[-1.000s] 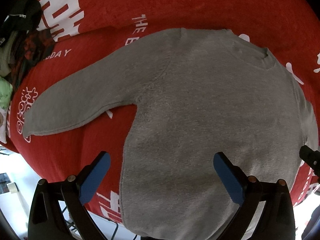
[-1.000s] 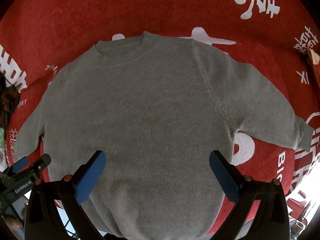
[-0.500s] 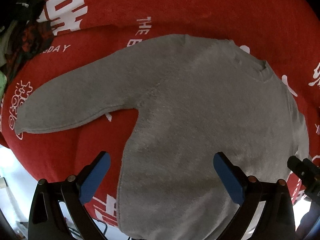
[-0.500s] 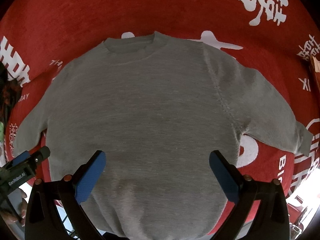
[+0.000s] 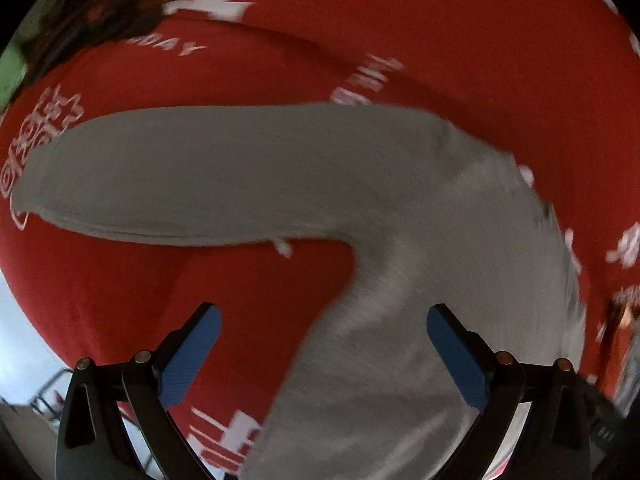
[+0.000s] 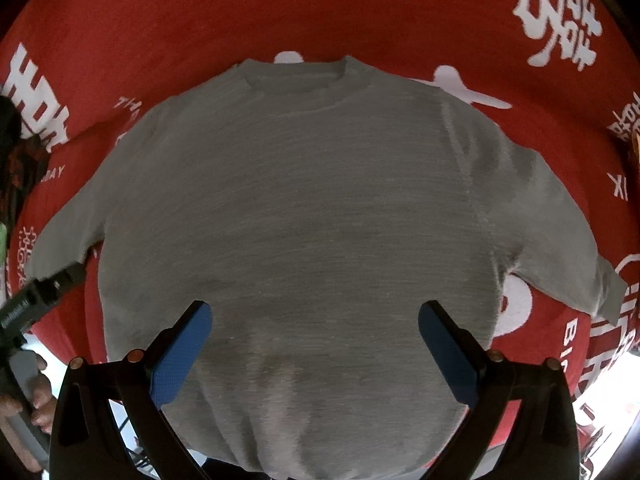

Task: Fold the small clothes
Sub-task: 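Move the left tool to a sweatshirt sleeve and close on its cuff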

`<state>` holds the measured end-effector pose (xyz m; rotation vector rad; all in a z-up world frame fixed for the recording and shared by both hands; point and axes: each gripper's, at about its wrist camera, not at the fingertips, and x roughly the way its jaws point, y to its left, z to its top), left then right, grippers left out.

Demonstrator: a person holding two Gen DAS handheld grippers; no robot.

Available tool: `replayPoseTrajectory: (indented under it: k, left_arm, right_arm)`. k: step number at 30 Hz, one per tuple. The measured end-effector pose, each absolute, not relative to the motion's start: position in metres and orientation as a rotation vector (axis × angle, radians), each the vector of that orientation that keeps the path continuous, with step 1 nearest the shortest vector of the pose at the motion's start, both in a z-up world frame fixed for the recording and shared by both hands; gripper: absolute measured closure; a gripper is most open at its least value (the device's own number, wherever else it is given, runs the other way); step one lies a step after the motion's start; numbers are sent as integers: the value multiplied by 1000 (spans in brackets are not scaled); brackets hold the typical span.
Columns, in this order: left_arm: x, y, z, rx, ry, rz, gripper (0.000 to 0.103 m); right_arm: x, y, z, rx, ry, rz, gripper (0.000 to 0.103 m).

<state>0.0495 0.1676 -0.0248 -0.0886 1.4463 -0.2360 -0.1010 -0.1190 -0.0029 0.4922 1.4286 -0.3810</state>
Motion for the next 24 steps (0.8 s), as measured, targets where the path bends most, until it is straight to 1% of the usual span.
replayPoseTrajectory:
  k: [3, 7, 13, 16, 18, 21, 24]
  left_arm:
    - [59, 205, -34, -207, 1417, -193, 0]
    - [70, 249, -60, -403, 1406, -155, 0]
    - [85, 266, -103, -713, 1413, -197, 0]
    - [91, 269, -114, -815, 1382, -186, 0]
    - [96, 278, -115, -883, 1332, -174, 0]
    - [98, 292, -106, -907, 1221, -140, 0]
    - [101, 310, -79, -774, 1110, -65, 0]
  right_arm:
    - [-92, -105, -6, 475, 1438, -345, 0]
    - [-80, -83, -12, 443, 1448, -287, 0]
    - [-68, -51, -23, 417, 1469, -215, 0]
    - [-63, -40, -27, 404, 1475, -193, 0]
    - [-61, -33, -28, 399, 1474, -181, 0]
    - [-58, -26, -29, 397, 1472, -171, 0]
    - [-56, -19, -30, 391, 1473, -162, 0]
